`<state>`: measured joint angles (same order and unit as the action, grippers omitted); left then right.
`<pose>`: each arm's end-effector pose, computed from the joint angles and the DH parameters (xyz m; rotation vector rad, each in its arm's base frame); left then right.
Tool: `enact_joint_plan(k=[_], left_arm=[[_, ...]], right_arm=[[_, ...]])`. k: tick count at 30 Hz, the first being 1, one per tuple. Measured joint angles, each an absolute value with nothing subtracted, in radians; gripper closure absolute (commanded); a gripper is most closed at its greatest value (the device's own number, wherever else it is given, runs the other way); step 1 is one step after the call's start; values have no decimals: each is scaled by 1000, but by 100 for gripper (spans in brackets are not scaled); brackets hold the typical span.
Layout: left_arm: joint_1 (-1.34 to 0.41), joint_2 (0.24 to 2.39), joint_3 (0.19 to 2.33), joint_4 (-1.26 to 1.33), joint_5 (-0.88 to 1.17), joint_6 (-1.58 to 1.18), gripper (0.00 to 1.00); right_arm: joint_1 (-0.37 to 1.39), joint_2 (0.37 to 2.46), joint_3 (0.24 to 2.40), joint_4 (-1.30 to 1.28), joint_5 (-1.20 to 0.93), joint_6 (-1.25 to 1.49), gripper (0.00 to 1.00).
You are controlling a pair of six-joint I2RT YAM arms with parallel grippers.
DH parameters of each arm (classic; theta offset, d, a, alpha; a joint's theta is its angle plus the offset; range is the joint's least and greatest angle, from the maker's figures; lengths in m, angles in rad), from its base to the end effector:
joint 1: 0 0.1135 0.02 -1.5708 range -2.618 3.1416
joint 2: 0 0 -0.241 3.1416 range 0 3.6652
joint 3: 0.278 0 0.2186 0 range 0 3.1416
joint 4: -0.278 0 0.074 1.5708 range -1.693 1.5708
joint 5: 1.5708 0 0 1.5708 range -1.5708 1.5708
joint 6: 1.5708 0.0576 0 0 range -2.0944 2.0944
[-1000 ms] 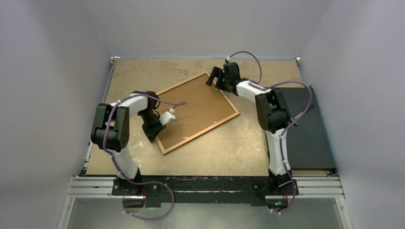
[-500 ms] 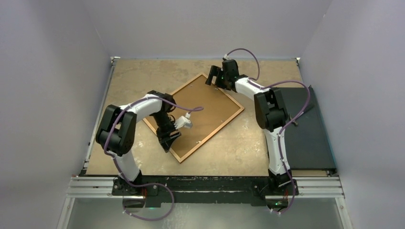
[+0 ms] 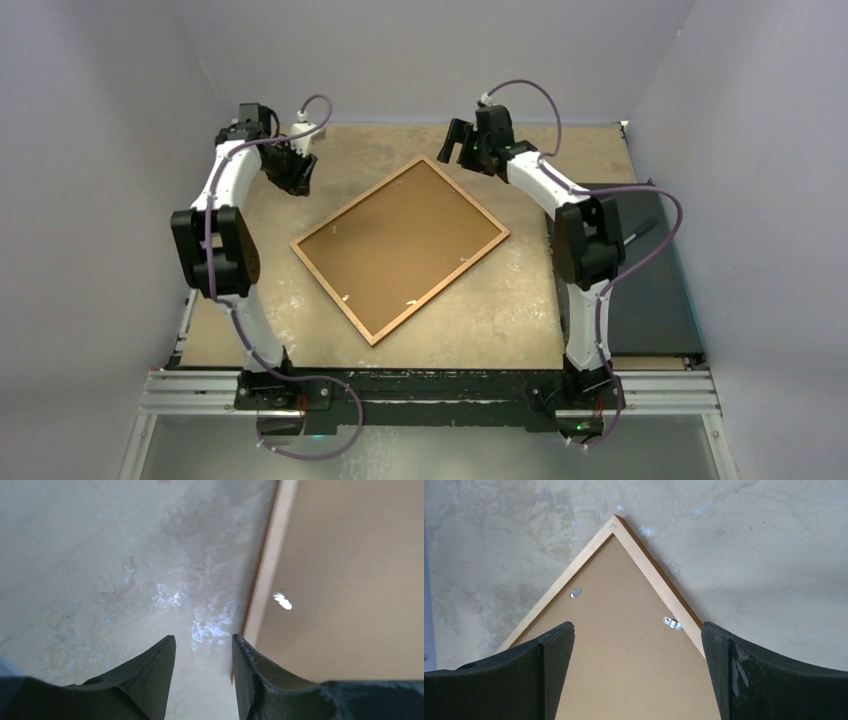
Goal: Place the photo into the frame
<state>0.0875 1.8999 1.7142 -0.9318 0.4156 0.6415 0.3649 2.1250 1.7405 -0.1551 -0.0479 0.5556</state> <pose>0.3717 0.0093 0.2478 0.8199 2.4286 -0.2939 0.4446 0.1728 0.2276 0.1771 2.1607 0.5922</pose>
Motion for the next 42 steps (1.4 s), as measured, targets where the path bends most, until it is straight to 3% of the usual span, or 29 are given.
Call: enact_joint_plan(k=[3, 7, 12, 18, 26, 35, 42], left_arm=[[105, 2015, 1720, -867, 372, 599, 59], [112, 2103, 1687, -827, 340, 562, 63], [112, 2107, 1639, -799, 335, 545, 74], [112, 2089, 1552, -780, 371, 561, 79], [113, 2028, 1446, -784, 420, 611, 83], [94, 1926, 1287, -831, 487, 651, 82], [68, 1884, 1239, -923, 537, 670, 66]], right_arm=[[357, 2066, 1724, -175, -27, 556, 1], [350, 1906, 1536, -172, -17, 573, 1], [352, 1687, 1238, -132, -40, 620, 1], [412, 1486, 963, -86, -86, 688, 1], [575, 1390, 715, 0, -156, 819, 1], [569, 1353, 646, 15, -153, 864, 1], [593, 1333, 685, -4, -112, 863, 4]])
